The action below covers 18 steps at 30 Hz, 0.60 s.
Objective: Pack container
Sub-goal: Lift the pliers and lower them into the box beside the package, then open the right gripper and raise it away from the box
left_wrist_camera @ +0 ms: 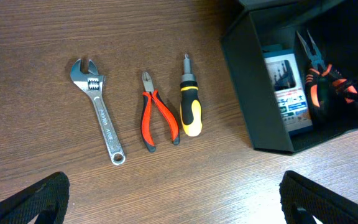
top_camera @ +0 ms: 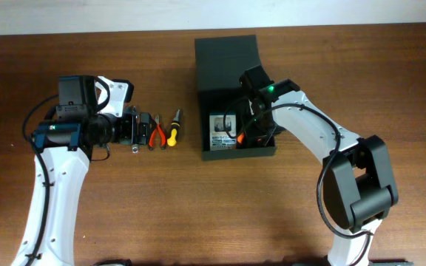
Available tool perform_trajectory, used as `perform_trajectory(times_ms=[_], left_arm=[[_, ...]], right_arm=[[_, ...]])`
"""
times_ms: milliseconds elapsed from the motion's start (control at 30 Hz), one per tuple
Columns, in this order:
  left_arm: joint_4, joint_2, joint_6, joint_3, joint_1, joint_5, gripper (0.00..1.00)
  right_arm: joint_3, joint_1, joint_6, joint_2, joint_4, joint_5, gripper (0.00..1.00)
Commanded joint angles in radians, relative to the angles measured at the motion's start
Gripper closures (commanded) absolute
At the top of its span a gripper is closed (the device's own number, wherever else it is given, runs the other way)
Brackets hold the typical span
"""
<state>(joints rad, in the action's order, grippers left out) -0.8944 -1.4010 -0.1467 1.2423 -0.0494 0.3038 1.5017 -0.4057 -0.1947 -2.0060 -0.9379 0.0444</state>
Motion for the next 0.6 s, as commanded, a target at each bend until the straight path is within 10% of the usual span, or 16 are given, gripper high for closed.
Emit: perform_trajectory(times_ms=[0,567], left_arm=[[0.000,-0.002,-0.016,0.019,-0.005,0.014,0.01],[0.000,-0.002,-0.015,0.019,-0.005,0.016,0.01]], right_arm=[[0.035,0.006,0.046,0.007,-0.035,0.019,0.55],[0.541,0.054,0.153,0.126,-0.332,0.137,0.36]])
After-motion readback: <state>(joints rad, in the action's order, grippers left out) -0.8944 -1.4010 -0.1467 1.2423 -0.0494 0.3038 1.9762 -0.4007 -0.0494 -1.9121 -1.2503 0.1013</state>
